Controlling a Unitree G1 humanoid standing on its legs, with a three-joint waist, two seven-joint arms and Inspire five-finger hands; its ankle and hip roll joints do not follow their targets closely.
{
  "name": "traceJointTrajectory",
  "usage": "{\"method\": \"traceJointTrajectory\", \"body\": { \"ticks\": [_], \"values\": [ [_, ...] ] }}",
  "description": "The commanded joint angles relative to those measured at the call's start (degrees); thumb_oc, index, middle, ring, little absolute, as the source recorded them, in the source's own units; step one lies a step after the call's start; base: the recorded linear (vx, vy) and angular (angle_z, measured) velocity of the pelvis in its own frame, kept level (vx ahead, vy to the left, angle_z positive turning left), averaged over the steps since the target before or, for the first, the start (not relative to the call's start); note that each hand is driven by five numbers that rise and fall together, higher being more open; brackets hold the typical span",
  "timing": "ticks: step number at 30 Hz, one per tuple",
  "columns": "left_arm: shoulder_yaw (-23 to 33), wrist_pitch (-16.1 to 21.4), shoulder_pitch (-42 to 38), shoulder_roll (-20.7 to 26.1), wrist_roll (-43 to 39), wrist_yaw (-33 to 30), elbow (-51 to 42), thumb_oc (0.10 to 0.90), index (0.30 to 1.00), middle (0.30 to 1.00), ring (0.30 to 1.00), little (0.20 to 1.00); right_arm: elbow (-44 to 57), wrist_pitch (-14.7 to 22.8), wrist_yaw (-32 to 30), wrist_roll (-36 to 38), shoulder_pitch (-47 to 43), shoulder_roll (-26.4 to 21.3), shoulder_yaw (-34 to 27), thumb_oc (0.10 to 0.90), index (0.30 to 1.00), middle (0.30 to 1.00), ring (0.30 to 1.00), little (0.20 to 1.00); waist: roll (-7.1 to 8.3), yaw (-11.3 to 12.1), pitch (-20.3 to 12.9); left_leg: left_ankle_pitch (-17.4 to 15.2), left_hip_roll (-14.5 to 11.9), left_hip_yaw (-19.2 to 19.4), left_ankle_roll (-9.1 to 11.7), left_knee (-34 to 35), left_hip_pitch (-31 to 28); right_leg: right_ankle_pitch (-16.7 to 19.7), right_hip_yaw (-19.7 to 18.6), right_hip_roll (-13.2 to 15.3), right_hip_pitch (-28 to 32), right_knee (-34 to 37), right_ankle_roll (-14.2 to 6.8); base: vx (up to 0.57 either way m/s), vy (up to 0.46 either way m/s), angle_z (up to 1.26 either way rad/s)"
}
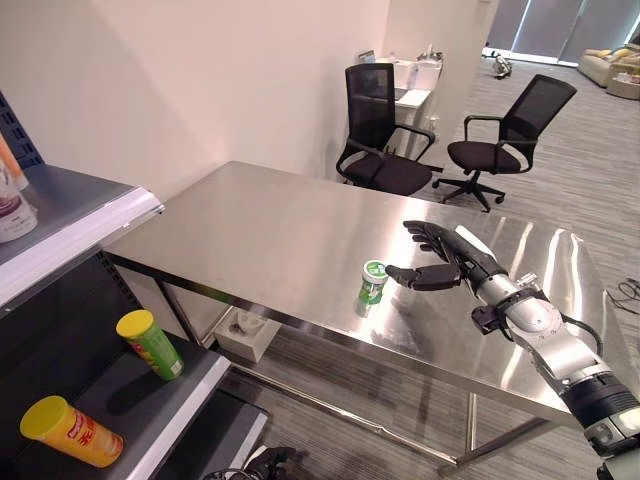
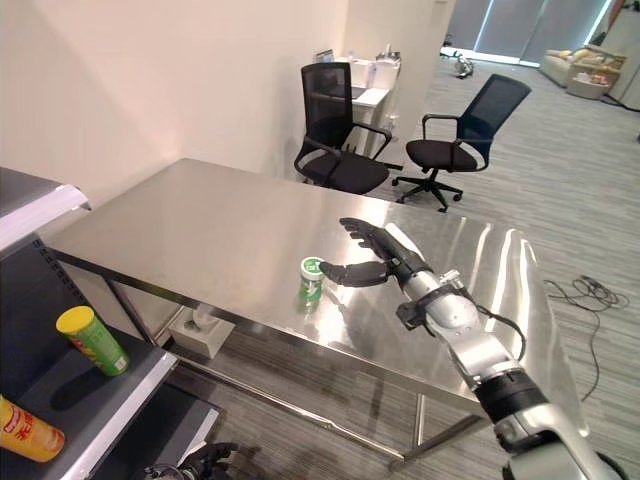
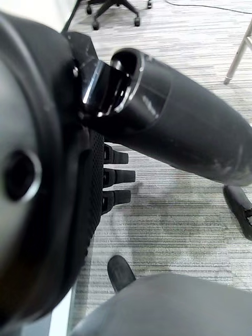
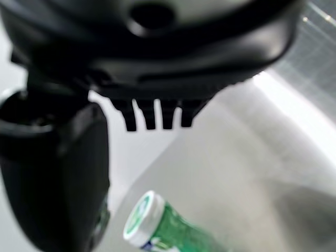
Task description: Put the goods on the table back onto the shelves and tidy them up.
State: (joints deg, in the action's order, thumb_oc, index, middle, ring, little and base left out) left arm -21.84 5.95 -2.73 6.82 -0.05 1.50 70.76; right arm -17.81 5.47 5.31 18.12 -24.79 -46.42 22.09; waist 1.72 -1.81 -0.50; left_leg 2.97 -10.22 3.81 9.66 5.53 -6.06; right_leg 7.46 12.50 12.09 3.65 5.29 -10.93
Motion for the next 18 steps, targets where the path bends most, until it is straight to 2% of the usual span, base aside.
{"method": "traceJointTrajectory", "body": {
  "ticks": [1,10,18],
  "values": [
    [-3.51,1.30,-2.04,0.76,-1.03,-0.56,1.70,0.800,0.900,0.900,0.900,0.900,-2.52,3.77,-2.87,1.45,-11.21,1.09,-1.45,0.800,0.900,0.900,0.900,0.900,1.28,2.47,-0.41,-6.00,0.62,0.59,-2.41,-0.53,-2.33,-5.58,-0.83,0.27,-1.45,-5.83,0.16,-0.01,-0.010,0.15],
    [-3.86,1.31,-2.26,1.16,-2.27,-0.98,1.04,0.800,0.900,0.900,0.900,0.900,-8.60,2.74,-2.93,-0.48,-15.26,3.97,2.10,0.800,0.900,0.900,0.900,0.900,1.39,3.01,0.26,-5.83,0.42,-1.14,-2.76,-0.53,-2.51,-6.99,0.47,0.60,-1.61,-8.69,0.30,0.00,-0.003,0.08],
    [-3.40,1.39,-1.95,1.37,-2.69,-1.17,0.58,0.800,0.900,0.900,0.900,0.900,-8.33,2.63,-2.87,-0.93,-14.60,5.16,2.14,0.800,0.900,0.900,0.900,0.900,1.32,3.27,0.63,-5.76,0.54,-1.73,-2.81,-0.53,-2.41,-7.35,1.10,0.82,-1.58,-9.32,0.34,0.01,-0.001,0.07]
  ]
}}
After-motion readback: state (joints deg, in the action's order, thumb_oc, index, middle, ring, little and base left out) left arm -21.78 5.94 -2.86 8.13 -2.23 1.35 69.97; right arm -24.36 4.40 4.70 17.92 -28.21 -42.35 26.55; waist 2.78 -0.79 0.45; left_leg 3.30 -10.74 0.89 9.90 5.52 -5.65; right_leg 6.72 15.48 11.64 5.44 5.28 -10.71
